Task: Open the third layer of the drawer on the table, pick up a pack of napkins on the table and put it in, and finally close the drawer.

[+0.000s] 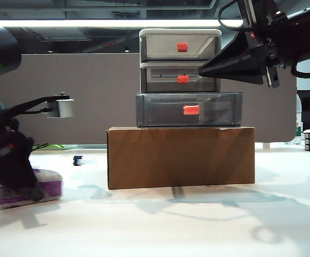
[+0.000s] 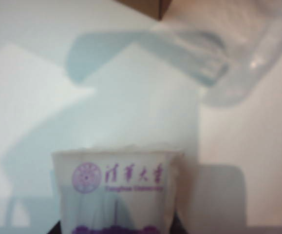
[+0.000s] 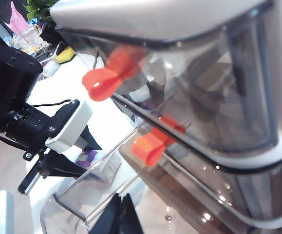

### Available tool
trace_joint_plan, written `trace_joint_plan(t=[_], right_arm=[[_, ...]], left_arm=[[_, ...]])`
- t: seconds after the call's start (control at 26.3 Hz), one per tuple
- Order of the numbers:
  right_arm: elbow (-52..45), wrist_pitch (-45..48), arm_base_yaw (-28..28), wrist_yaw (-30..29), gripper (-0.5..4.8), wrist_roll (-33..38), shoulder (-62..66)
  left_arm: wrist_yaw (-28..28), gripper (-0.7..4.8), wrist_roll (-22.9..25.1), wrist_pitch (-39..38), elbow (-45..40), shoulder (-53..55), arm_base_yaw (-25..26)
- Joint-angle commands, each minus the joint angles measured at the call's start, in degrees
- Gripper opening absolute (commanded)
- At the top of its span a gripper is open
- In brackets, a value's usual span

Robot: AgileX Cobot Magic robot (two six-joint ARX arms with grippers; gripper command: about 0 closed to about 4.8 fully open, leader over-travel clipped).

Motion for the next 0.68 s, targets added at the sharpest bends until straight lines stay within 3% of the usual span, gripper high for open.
trace_joint_plan(t=[0.04, 0.19, 0.38, 0.53, 0.68], right_arm=[[0.2, 0.6, 0.1, -0.3, -0.06, 0.0, -0.2], [0.2, 0.6, 0.1, -0.3, -0.06, 0.0, -0.2], [0.2, 0.7, 0.1, -0.3, -0.06, 0.0, -0.8], [0.3, 2.0, 0.1, -0.1, -0.06, 0.1, -3.3], [0.3, 3.2, 0.1, -0.1, -0.06, 1.4, -5.6]], left_arm=[[-0.2, 1.42, 0.2, -6.2, 2.9, -1.9, 0.1], [3.0, 1.42, 0.2, -10.4, 6.2, -6.2, 0.0], [6.8, 1.42, 0.3, -9.7, 7.6, -14.2, 0.0], [13.8, 1.42, 0.1, -9.1, 10.3, -21.1, -0.3], [13.6, 1.42, -2.8, -7.6, 13.9, -20.3, -5.2]])
